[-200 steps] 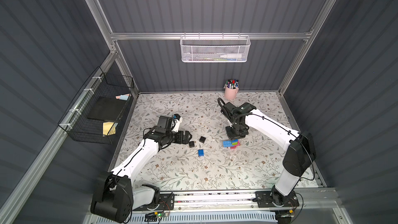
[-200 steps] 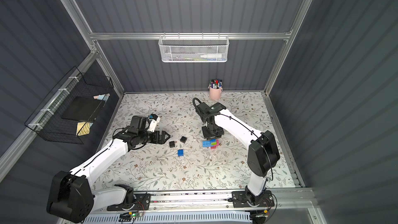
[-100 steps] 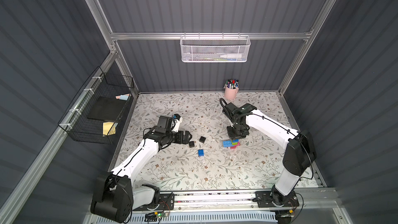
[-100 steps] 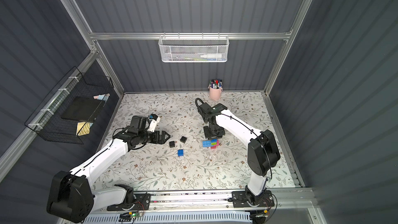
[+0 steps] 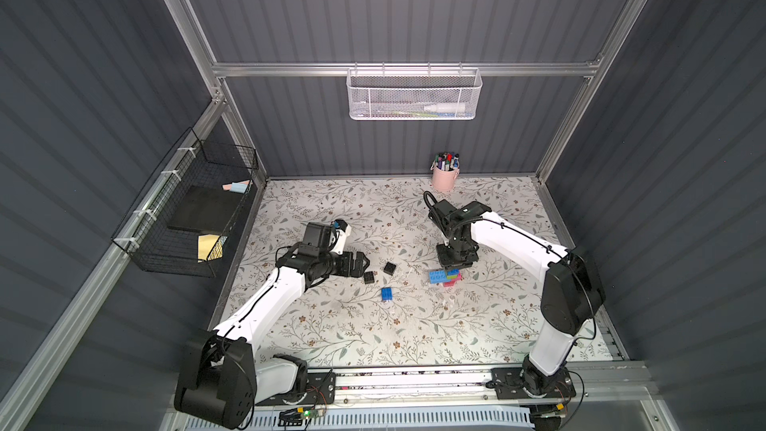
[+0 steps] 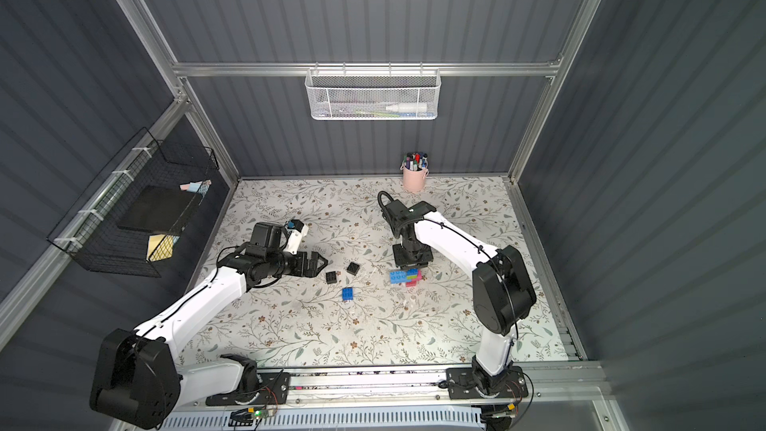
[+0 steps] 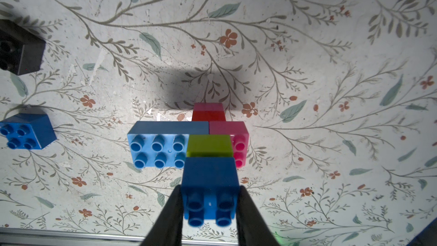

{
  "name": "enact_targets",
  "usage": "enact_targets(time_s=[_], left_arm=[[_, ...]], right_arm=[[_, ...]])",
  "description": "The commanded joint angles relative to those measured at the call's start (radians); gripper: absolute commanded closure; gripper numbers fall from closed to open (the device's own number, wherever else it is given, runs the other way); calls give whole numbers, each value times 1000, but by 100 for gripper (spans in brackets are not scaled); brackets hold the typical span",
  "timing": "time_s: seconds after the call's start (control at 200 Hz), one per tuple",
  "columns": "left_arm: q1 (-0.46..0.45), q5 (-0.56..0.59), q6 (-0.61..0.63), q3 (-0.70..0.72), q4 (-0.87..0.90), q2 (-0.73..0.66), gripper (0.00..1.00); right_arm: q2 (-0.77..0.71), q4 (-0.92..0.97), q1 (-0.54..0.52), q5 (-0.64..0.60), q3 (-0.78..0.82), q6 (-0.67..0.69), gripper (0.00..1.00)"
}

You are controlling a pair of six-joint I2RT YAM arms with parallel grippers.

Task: Assemble the number 4 with lego
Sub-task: Assemble the lego brick with the lego brick.

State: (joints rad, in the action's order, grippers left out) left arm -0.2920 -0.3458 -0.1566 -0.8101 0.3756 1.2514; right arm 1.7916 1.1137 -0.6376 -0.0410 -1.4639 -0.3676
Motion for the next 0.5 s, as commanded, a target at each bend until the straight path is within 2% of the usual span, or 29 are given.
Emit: enact_targets(time_s=[0.0,0.495], left_arm=[[1,-17,13,-3,9,-6,0],[1,-19,15,-5,8,-6,1]], right_arm=[[26,-2,9,10,32,4,81],[58,-51,10,24,112,4,82]])
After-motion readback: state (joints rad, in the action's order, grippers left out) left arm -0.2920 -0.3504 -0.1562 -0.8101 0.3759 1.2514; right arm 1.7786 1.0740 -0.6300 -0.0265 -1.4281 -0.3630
